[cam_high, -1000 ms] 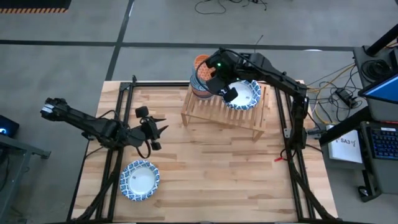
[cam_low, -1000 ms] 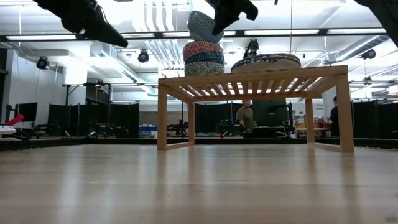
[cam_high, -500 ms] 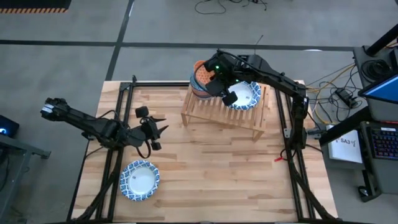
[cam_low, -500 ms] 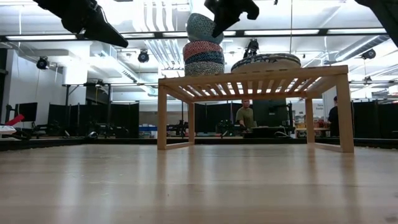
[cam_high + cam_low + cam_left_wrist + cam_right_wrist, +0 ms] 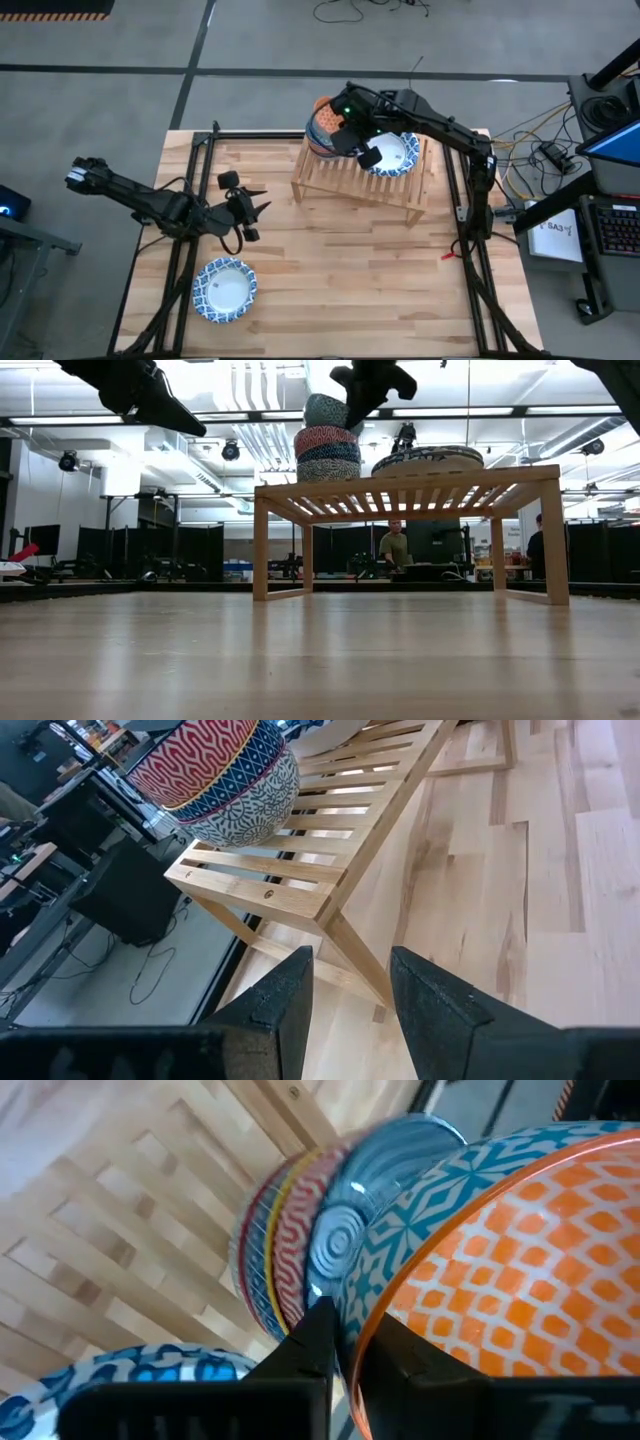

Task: Place and stack bowls onto a shelf
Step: Stack the orange pattern bowl on top of the blue pattern bowl, then stack the white pattern bowl on top of the other white pattern bowl

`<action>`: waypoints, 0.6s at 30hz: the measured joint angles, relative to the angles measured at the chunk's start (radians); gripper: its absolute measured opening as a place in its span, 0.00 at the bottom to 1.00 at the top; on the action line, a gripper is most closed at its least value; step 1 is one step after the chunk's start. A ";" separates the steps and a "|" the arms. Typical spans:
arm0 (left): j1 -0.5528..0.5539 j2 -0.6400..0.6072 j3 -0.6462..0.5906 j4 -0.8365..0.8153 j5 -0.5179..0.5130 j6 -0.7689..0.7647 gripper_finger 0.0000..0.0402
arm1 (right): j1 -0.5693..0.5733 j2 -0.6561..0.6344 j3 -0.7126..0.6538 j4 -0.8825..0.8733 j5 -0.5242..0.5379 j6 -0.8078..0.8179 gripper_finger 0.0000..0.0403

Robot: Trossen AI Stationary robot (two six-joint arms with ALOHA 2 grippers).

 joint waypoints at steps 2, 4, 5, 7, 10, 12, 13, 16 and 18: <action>0.000 0.000 0.000 0.000 0.000 0.000 0.30 | 0.000 0.000 0.001 0.006 0.015 0.036 0.09; 0.000 0.000 0.000 0.000 0.000 0.000 0.30 | -0.001 0.000 0.001 0.002 0.015 0.061 0.14; 0.000 0.000 0.000 0.000 0.000 0.001 0.30 | 0.000 0.000 0.001 0.003 0.014 0.065 0.17; 0.000 0.000 0.000 0.000 0.000 0.000 0.30 | 0.000 0.000 0.001 0.004 0.012 0.068 0.22; 0.000 0.000 0.000 0.000 0.000 0.001 0.30 | 0.001 -0.001 0.002 0.007 0.012 0.072 0.27; 0.000 0.000 0.000 0.000 0.000 0.000 0.30 | 0.000 -0.006 0.002 0.008 0.015 0.092 0.30; 0.000 0.000 0.000 0.000 0.000 0.000 0.30 | 0.000 -0.009 0.002 0.009 0.015 0.106 0.31; 0.000 0.000 0.000 0.000 0.000 0.000 0.30 | 0.001 -0.019 0.004 0.011 0.015 0.156 0.34; 0.000 0.000 0.000 0.000 0.000 -0.001 0.30 | 0.003 -0.027 0.007 0.009 0.015 0.197 0.35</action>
